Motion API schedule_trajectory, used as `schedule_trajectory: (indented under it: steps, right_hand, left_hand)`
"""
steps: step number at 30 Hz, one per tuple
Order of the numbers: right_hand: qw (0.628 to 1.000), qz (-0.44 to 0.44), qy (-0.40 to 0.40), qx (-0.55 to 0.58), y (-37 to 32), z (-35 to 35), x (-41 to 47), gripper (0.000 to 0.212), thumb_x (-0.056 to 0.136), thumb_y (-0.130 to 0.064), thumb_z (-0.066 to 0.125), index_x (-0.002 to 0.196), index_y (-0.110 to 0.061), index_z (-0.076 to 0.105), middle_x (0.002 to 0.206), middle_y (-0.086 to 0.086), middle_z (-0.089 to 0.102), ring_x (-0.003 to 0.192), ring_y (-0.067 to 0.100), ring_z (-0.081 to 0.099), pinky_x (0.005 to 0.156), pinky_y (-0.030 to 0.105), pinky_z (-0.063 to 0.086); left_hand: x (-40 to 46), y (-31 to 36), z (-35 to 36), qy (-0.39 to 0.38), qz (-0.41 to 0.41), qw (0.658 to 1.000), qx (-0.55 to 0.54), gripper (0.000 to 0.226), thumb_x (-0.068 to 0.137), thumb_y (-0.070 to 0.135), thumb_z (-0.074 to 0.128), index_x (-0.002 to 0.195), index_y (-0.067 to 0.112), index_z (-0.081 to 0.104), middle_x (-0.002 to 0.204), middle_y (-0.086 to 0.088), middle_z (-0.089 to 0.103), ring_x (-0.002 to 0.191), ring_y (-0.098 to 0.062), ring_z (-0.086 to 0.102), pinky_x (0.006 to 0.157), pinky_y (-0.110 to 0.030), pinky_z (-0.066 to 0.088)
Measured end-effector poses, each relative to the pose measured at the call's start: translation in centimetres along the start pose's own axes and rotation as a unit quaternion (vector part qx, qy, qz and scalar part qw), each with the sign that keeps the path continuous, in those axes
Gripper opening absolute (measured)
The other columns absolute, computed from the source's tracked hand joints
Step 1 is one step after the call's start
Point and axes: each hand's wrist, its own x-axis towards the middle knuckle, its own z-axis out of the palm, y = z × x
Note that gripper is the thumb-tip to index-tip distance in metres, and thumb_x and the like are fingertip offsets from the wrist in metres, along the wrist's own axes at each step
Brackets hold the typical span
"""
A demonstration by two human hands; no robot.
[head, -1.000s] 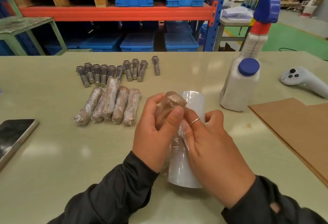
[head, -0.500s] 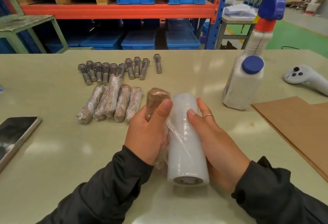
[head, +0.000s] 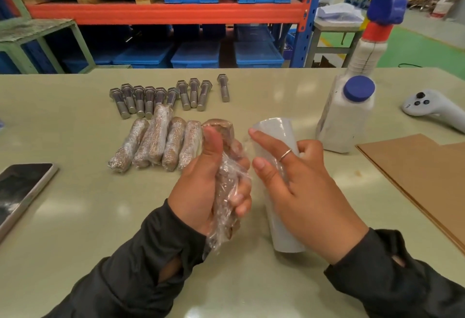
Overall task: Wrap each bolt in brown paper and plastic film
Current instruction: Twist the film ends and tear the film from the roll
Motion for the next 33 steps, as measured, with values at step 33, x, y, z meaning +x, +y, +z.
schedule_trajectory:
  steps: [33]
  right_hand:
    - [0.999,-0.006,0.014,0.039,0.1,-0.1,-0.7,0.040,0.075,-0.074,0.018,0.114,-0.077,0.024,0.102,-0.032,0.019,0.090,-0.018,0.039,0.074,-0.006,0.030]
  left_hand:
    - [0.2,-0.9,0.4,0.100,-0.052,0.993,-0.023,0.064,0.055,0.050,0.067,0.099,0.004,0.059,0.071,-0.010,0.060,0.055,-0.022,0.061,0.050,-0.030,0.052]
